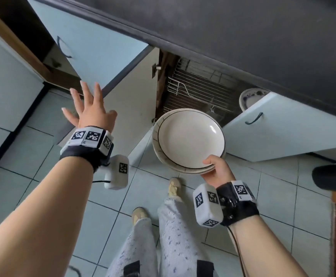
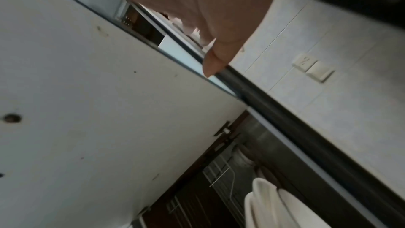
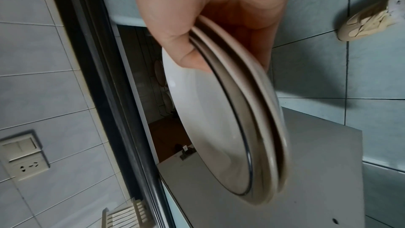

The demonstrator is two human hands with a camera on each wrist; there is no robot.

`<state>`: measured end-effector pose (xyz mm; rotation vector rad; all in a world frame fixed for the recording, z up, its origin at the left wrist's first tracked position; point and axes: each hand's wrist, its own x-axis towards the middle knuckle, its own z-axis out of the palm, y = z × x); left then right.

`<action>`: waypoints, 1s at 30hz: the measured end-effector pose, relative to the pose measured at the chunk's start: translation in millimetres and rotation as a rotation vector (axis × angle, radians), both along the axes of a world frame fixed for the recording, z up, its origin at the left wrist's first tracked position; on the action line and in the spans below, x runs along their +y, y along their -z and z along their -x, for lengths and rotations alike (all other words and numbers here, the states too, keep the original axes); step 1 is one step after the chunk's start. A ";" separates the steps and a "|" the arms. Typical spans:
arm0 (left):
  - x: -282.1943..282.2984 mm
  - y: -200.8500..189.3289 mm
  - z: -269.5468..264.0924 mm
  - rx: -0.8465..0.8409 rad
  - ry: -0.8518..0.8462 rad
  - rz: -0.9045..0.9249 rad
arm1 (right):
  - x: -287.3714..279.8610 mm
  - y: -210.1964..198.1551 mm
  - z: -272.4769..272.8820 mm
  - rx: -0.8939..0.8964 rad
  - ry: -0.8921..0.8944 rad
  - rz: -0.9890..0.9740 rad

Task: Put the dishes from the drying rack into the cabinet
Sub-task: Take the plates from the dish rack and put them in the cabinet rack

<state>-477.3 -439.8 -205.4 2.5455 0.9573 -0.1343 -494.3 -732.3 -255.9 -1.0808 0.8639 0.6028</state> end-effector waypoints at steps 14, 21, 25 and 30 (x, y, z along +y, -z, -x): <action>-61.9 48.9 -70.2 0.046 -0.160 -0.068 | -7.0 46.2 -193.3 -0.030 0.063 0.102; -92.7 117.4 -73.1 0.027 -0.025 0.037 | -18.7 98.2 -251.1 -0.081 0.007 0.134; -96.6 144.8 -111.7 -0.046 0.239 0.009 | -22.3 129.8 -273.0 -0.117 -0.013 0.153; -92.4 172.5 -175.8 -0.072 0.665 -0.072 | -17.7 155.0 -302.9 -0.195 -0.016 0.224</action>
